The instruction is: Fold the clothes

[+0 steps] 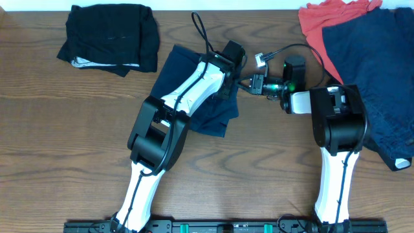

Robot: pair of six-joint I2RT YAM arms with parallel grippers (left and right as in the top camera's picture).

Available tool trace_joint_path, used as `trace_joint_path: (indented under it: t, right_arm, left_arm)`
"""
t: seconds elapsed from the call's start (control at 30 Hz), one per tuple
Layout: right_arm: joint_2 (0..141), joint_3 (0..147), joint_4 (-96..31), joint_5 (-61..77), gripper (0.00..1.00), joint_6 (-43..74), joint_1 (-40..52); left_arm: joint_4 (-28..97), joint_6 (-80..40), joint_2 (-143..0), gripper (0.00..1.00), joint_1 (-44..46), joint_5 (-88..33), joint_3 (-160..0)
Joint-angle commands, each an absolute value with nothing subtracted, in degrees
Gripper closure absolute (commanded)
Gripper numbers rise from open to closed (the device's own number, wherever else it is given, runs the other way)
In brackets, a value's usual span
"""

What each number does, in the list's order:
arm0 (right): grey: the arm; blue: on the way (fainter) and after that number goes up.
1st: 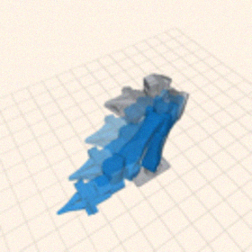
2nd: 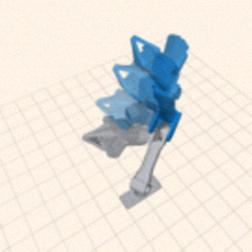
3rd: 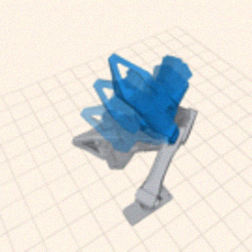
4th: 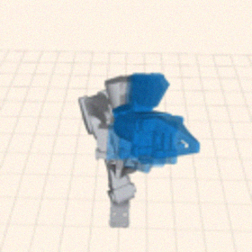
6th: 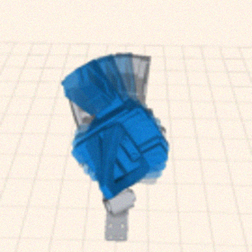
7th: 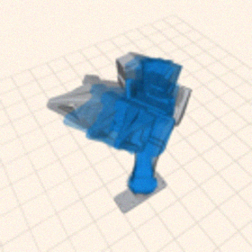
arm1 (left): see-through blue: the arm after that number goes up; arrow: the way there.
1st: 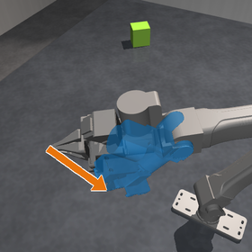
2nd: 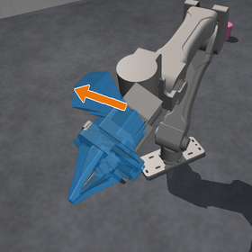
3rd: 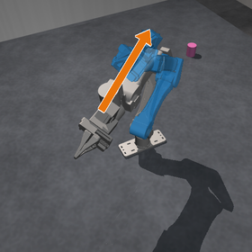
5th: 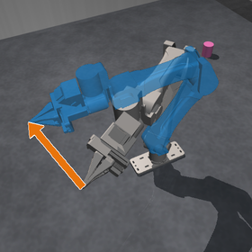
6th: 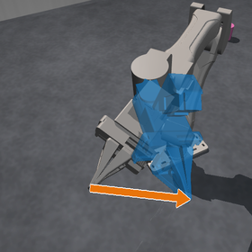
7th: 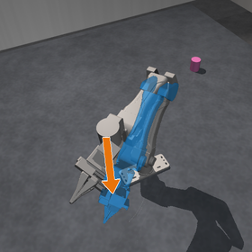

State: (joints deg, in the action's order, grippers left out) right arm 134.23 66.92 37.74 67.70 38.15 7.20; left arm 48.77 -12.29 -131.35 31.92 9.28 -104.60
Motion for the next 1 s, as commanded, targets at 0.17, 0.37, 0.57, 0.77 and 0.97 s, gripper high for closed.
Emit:
trace_joint_path:
  t: [0.17, 0.37, 0.57, 0.77, 0.97]
  right_arm:
    - [135.5, 67.8, 31.5, 65.0, 0.99, 30.9, 8.3]
    - [135.5, 67.9, 20.4, 55.4, 0.99, 24.9, 8.6]
    - [135.5, 69.6, 8.9, 42.2, 0.99, 16.2, 10.7]
    - [135.5, 72.0, 0.7, 32.7, 0.99, 14.7, 11.5]
    - [135.5, 72.1, -2.2, 29.4, 0.99, 14.7, 11.7]
  left_arm:
    - [49.1, -13.5, -128.8, 0.94, 31.8, 7.9, -104.5]
    - [49.2, -13.4, -125.3, 0.94, 31.8, 7.9, -104.6]
    - [49.1, -13.4, -121.7, 0.94, 31.8, 8.1, -104.6]
    - [49.2, -13.5, -121.4, 0.94, 31.8, 8.1, -104.6]
    - [48.1, -13.4, -121.1, 0.94, 33.4, 7.0, -104.8]
